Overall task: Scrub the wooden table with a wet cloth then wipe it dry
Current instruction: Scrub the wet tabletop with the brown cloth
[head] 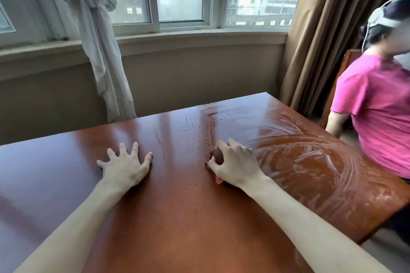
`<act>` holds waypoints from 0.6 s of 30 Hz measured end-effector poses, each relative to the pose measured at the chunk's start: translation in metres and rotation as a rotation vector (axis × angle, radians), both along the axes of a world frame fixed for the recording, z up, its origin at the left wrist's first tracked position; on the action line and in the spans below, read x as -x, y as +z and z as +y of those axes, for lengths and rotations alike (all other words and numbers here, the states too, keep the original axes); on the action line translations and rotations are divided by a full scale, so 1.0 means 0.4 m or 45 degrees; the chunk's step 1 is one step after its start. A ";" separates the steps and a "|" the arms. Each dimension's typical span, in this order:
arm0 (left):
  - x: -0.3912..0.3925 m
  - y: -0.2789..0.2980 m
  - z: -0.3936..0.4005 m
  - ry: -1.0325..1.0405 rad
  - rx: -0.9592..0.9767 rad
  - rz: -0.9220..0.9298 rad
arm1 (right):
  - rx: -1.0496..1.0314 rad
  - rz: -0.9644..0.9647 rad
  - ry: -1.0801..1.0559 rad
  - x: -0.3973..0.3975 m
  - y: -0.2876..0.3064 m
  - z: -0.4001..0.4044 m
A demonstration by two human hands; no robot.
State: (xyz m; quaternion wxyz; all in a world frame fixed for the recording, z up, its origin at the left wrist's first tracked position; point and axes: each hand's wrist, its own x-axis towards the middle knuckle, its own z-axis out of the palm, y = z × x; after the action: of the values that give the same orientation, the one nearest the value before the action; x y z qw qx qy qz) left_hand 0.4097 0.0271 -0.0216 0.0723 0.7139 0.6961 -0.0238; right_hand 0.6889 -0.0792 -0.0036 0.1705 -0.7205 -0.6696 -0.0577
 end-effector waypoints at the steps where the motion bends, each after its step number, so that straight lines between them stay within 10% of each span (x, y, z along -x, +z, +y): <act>1: 0.000 0.001 -0.003 -0.003 -0.006 -0.001 | -0.017 -0.017 0.017 0.009 -0.003 -0.040; 10: 0.006 0.009 -0.013 -0.031 0.002 -0.016 | -0.147 0.017 -0.033 0.048 -0.031 -0.135; 18: 0.006 -0.012 -0.002 -0.049 -0.040 0.049 | -0.079 0.080 -0.104 0.035 -0.013 0.250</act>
State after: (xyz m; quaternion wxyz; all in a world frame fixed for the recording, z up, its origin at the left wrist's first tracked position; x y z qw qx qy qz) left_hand 0.4073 0.0264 -0.0265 0.0472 0.7277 0.6837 -0.0278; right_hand 0.6750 0.0209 -0.0088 0.2111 -0.7432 -0.6318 -0.0627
